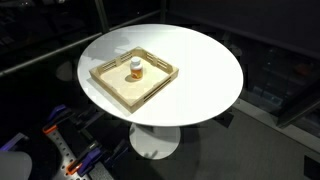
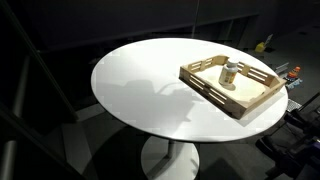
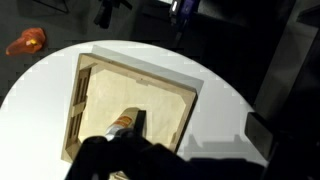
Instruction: Remove the lid from the white and orange bottle in the wooden tray and place it in the wooden tray next to the bottle
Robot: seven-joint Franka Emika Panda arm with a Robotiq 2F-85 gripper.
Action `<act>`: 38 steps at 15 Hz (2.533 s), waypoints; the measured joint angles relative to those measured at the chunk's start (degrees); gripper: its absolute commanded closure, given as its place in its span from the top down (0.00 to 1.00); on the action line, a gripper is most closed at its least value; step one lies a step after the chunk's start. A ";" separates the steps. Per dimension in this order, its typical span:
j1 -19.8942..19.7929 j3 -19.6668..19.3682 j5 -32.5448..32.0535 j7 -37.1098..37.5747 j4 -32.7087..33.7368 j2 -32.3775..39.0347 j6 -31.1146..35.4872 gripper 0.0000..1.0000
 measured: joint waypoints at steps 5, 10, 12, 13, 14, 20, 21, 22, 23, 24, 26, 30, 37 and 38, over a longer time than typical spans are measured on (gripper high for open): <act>-2.91 -0.71 -3.45 5.26 3.27 6.56 5.24 1.00; -5.23 -3.09 -5.62 10.44 3.62 11.06 9.88 1.00; -6.24 -4.34 -6.67 12.51 3.61 12.59 11.71 1.00; -6.81 -5.02 -7.34 13.66 3.60 13.34 12.98 1.00; -7.32 -5.62 -7.88 14.80 3.58 14.05 14.15 1.00; -8.71 -8.39 -9.17 18.40 3.64 17.62 18.68 1.00; -8.71 -8.41 -9.17 18.53 3.67 17.66 18.69 1.00; -8.69 -8.41 -9.17 18.58 3.70 17.66 18.69 1.00; -8.62 -8.41 -9.17 18.59 3.67 17.67 18.69 1.00; -8.61 -8.44 -9.23 18.97 3.56 17.71 19.12 1.00; -8.71 -8.81 -10.09 20.45 3.25 18.09 21.29 1.00; -8.91 -10.16 -12.51 24.11 2.63 20.45 26.34 1.00; -8.82 -12.45 -17.46 30.77 2.27 27.32 32.95 1.00; -8.68 -12.84 -17.76 31.17 2.27 28.21 33.51 1.00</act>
